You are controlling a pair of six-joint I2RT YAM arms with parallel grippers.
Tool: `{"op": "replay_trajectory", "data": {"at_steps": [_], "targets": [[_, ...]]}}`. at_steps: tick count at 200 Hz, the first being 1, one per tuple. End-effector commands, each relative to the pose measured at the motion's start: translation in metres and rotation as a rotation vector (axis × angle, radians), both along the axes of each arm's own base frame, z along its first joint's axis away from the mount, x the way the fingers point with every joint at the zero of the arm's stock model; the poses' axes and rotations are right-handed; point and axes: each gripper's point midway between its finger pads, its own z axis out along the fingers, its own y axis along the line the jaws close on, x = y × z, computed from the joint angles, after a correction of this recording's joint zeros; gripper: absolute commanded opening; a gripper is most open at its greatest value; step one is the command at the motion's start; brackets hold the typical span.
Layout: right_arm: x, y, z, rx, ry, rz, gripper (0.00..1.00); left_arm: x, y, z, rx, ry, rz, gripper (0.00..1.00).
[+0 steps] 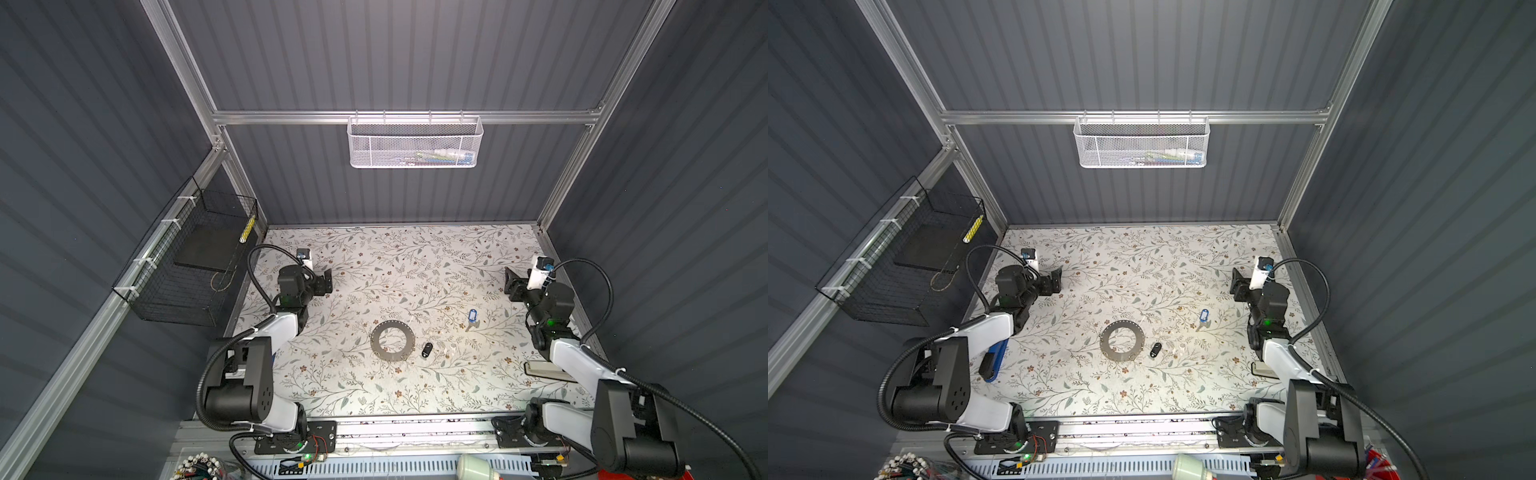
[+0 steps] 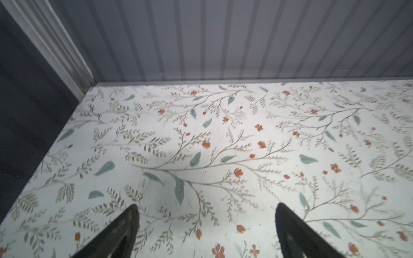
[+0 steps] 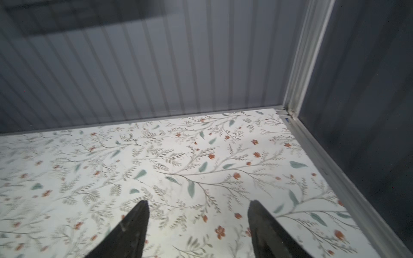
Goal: Put the keys on the keyring
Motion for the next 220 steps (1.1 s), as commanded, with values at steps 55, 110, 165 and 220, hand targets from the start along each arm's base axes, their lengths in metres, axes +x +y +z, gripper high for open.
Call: {"op": "replay_trajectory", "data": {"at_steps": [55, 110, 165, 220], "targets": [[-0.024, 0.105, -0.031, -0.164, 0.406, 0.225, 0.64, -0.038, -0.086, -0.009, 0.026, 0.25, -0.236, 0.84], [-0.075, 0.188, -0.062, -0.308, 0.609, 0.554, 0.57, -0.041, -0.087, -0.021, 0.032, 0.328, -0.228, 0.77], [-0.118, 0.258, -0.103, -0.595, 0.655, 0.848, 0.5, -0.041, -0.082, -0.017, 0.013, 0.341, -0.179, 0.74], [-0.142, 0.283, -0.128, -0.562, 1.006, 0.835, 0.45, -0.038, -0.071, -0.025, 0.025, 0.398, -0.106, 0.73]]}}
